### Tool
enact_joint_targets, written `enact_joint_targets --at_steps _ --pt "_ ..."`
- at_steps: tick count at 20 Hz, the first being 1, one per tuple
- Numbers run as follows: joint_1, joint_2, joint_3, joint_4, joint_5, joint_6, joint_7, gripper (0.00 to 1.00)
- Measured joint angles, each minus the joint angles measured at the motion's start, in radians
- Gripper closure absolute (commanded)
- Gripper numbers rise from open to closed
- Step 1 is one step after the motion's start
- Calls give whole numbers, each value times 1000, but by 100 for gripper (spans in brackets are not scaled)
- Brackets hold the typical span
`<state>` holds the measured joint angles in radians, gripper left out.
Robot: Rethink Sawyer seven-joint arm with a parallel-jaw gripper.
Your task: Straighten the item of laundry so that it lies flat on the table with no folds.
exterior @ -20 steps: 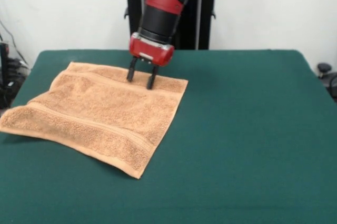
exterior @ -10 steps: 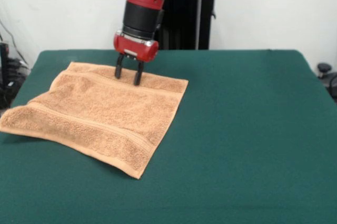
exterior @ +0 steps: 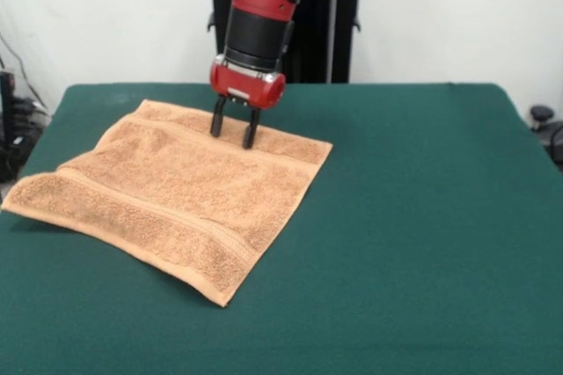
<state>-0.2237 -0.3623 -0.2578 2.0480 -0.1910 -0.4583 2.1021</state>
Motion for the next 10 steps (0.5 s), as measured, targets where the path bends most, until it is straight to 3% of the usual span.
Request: enact_joint_targets --at_steps 10 --pt "-12 0 7 0 -1 0 0 0"
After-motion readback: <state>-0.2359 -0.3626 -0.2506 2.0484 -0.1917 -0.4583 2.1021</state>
